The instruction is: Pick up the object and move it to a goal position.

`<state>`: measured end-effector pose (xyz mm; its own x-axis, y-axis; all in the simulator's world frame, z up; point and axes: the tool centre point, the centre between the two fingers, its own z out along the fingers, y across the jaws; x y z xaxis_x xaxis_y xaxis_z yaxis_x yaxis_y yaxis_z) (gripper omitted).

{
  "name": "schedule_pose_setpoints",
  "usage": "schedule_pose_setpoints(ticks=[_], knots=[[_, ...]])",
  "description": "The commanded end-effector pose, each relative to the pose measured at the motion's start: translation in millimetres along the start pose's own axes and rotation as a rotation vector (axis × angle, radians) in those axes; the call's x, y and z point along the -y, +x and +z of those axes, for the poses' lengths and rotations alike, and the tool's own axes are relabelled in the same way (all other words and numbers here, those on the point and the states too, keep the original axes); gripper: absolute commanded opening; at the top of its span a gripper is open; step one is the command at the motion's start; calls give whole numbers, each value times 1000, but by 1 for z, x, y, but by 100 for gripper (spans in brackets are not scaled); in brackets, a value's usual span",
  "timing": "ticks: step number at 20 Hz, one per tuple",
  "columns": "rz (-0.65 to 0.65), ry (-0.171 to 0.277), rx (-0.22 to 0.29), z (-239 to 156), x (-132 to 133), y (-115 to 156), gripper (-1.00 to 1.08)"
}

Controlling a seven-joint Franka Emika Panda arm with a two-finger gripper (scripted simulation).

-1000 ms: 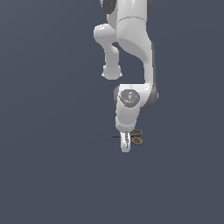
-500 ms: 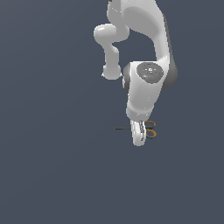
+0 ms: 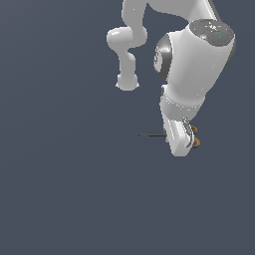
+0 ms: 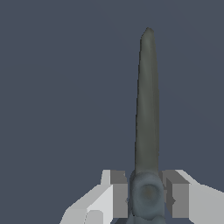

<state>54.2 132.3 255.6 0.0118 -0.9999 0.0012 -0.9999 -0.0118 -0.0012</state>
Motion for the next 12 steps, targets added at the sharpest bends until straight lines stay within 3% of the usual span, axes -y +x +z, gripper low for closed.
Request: schedule_pose_setpoints(ticks=[1,12], knots=[[0,-1,0,-16,3,-6,-100],[-1,-1,1,-43,8,-17,-100]])
